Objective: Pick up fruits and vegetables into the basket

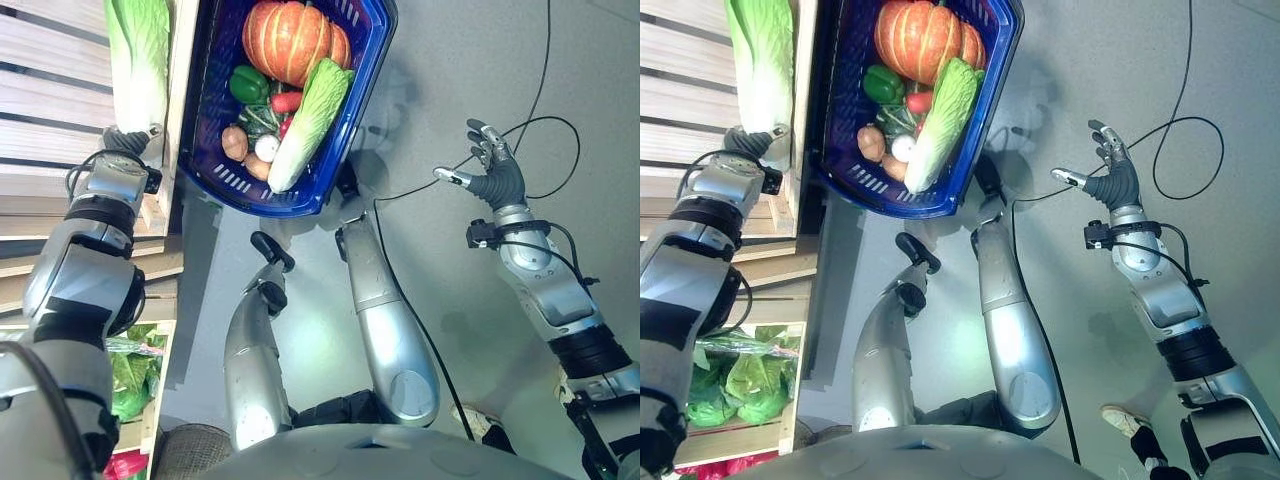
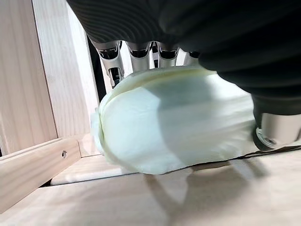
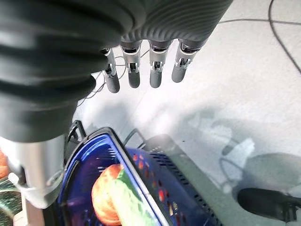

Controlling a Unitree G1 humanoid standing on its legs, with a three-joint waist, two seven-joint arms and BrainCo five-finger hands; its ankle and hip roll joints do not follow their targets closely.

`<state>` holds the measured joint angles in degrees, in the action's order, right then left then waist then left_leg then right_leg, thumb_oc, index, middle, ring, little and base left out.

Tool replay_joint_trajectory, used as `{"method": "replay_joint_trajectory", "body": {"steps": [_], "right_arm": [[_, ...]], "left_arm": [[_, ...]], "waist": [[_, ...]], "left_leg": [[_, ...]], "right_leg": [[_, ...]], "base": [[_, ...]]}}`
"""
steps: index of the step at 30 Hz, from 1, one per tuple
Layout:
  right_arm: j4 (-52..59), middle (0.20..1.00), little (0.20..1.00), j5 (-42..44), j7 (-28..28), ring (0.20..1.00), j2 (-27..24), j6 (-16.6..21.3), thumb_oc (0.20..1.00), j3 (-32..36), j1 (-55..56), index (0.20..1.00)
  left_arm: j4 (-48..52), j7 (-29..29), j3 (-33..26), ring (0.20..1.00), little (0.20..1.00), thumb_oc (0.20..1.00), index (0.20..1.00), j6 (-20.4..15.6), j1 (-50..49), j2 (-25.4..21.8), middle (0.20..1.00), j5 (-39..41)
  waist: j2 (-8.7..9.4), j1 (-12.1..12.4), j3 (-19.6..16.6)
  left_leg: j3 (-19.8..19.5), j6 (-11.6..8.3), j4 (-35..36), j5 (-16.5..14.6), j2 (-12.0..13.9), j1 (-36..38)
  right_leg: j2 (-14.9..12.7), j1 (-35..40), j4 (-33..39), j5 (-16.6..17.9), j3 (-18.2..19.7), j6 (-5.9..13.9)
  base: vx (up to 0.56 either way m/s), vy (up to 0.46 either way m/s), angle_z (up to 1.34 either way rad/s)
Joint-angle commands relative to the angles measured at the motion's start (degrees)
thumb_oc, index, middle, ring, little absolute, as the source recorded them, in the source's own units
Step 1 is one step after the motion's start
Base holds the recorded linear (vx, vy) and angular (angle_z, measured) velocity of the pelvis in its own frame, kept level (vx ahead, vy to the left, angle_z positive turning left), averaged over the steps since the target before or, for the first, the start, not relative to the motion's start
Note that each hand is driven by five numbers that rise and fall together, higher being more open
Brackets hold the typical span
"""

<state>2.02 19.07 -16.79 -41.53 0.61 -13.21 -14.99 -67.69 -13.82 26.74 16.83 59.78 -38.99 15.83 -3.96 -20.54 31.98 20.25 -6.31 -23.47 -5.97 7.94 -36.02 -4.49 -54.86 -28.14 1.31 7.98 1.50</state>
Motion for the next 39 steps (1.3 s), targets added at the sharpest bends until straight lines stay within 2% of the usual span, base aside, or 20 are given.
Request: {"method": "replay_joint_trajectory", "body": {"steps": [1,4,5,6,12,13,18,19,21,29,36,39], "right_arm": [[5.1,1.0,1.0,-1.1,1.8,1.0,0.6,4.1,1.0,2.5,5.5,1.0],[6.9,1.0,1.0,-0.8,5.2,1.0,1.5,4.3,1.0,3.0,6.9,1.0],[7.1,1.0,1.0,-0.8,5.6,1.0,1.5,4.4,1.0,3.0,7.1,1.0],[8.4,1.0,1.0,1.0,8.4,1.0,2.0,4.2,1.0,3.2,7.6,1.0],[11.6,1.0,1.0,7.4,15.7,1.0,4.1,3.2,1.0,3.2,8.7,1.0],[12.4,1.0,1.0,10.5,17.6,1.0,4.8,1.9,1.0,3.2,8.6,1.0],[13.8,1.0,1.0,20.6,24.5,1.0,7.7,-3.4,1.0,3.5,9.2,1.0],[14.0,1.0,1.0,22.4,25.8,1.0,8.8,-4.5,1.0,3.5,9.2,1.0],[14.3,1.0,1.0,24.5,27.2,1.0,10.6,-5.9,1.0,3.4,9.4,1.0],[15.8,1.0,1.0,30.7,30.4,1.0,14.2,-10.4,1.0,1.5,7.1,1.0],[14.4,1.0,1.0,40.9,31.2,1.0,18.0,-15.7,1.0,-2.2,4.9,1.0],[13.9,1.0,1.0,42.8,31.3,1.0,18.8,-15.5,1.0,-4.1,4.3,1.0]], "left_arm": [[2.8,0.1,-3.0,0.2,0.2,0.2,0.2,-5.9,-8.1,3.5,0.2,3.2],[7.6,-0.5,-5.8,0.2,0.2,0.2,0.2,-10.9,-11.7,3.6,0.2,6.0],[8.0,-0.5,-6.0,0.2,0.2,0.2,0.2,-11.5,-12.1,3.6,0.2,6.3],[11.1,-0.1,-7.8,0.2,0.2,0.2,0.2,-14.3,-14.5,3.6,0.2,8.0],[19.9,1.0,-11.3,0.2,0.2,0.2,0.2,-21.4,-23.1,4.4,0.2,9.3],[22.3,1.1,-12.1,0.2,0.2,0.2,0.2,-23.7,-25.9,4.9,0.2,9.2],[28.2,2.0,-13.9,0.2,0.2,0.2,0.2,-28.2,-31.8,5.0,0.2,7.9],[29.9,2.1,-14.6,0.2,0.2,0.2,0.2,-29.3,-33.2,5.0,0.2,7.1],[31.8,2.4,-14.6,0.2,0.2,0.2,0.2,-31.1,-34.9,4.6,0.2,4.8],[40.3,3.1,-14.4,0.2,0.2,0.2,0.2,-32.5,-39.5,1.2,0.2,-5.3],[45.1,2.0,-12.1,0.2,0.2,0.2,0.2,-34.8,-40.8,-0.8,0.2,-16.7],[47.4,1.4,-11.1,0.2,0.2,0.2,0.2,-36.4,-41.0,-2.0,0.2,-22.6]], "waist": [[1.44,-0.3,-2.2],[1.0,0.8,-2.2],[0.98,0.8,-2.2],[0.73,1.8,-2.2],[0.32,4.6,-2.2],[0.26,5.7,-2.2],[0.53,7.9,-2.2],[0.71,8.6,-2.2],[0.93,9.4,-2.2],[1.83,13.1,-4.1],[2.38,15.8,-7.0],[2.69,16.7,-8.4]], "left_leg": [[-0.9,0.84,-3.0,-1.1,0.2,-3.5],[-1.7,0.92,-1.4,-0.6,-0.4,-0.2],[-1.8,0.93,-1.2,-0.6,-0.5,0.2],[-2.2,1.02,-0.4,-0.4,-0.7,1.8],[-4.1,1.29,1.9,0.4,-1.7,6.9],[-4.8,1.48,2.6,0.6,-2.0,8.6],[-6.4,1.96,4.1,1.0,-2.5,12.4],[-6.1,2.52,5.1,2.7,-2.5,12.8],[-6.5,2.69,5.9,2.8,-2.6,14.7],[-8.6,3.36,8.4,2.9,-3.2,19.5],[-10.5,3.43,10.6,3.0,-3.5,23.6],[-11.1,3.43,11.8,3.0,-3.5,25.6]], "right_leg": [[-1.6,2.3,-3.3,-8.5,-5.3,1.86],[-2.3,5.5,-2.5,-8.6,-6.2,2.16],[-2.4,5.9,-2.4,-8.6,-6.3,2.19],[-2.9,7.8,-1.9,-8.6,-6.8,2.35],[-3.8,14.2,0.0,-8.6,-8.5,2.75],[-4.1,16.4,0.6,-8.7,-9.1,2.85],[-4.5,21.9,2.4,-8.6,-10.3,3.05],[-4.6,22.9,4.0,-6.5,-10.9,2.69],[-5.0,25.3,5.1,-6.3,-11.4,2.89],[-5.6,32.4,8.0,-6.0,-12.8,3.53],[-6.1,38.7,11.7,-5.6,-14.0,4.11],[-6.2,41.4,13.3,-5.4,-14.6,4.54]], "base": [[0.0,0.0,0.0],[-0.02,0.021,0.06],[-0.03,0.006,0.08],[-0.02,-0.002,0.09],[-0.03,-0.034,0.16],[-0.03,-0.056,0.14],[-0.03,-0.035,0.18],[-0.09,-0.054,0.19],[-0.04,-0.043,0.14],[0.02,-0.065,0.13],[0.05,-0.079,0.11],[0.06,-0.075,0.06]]}}
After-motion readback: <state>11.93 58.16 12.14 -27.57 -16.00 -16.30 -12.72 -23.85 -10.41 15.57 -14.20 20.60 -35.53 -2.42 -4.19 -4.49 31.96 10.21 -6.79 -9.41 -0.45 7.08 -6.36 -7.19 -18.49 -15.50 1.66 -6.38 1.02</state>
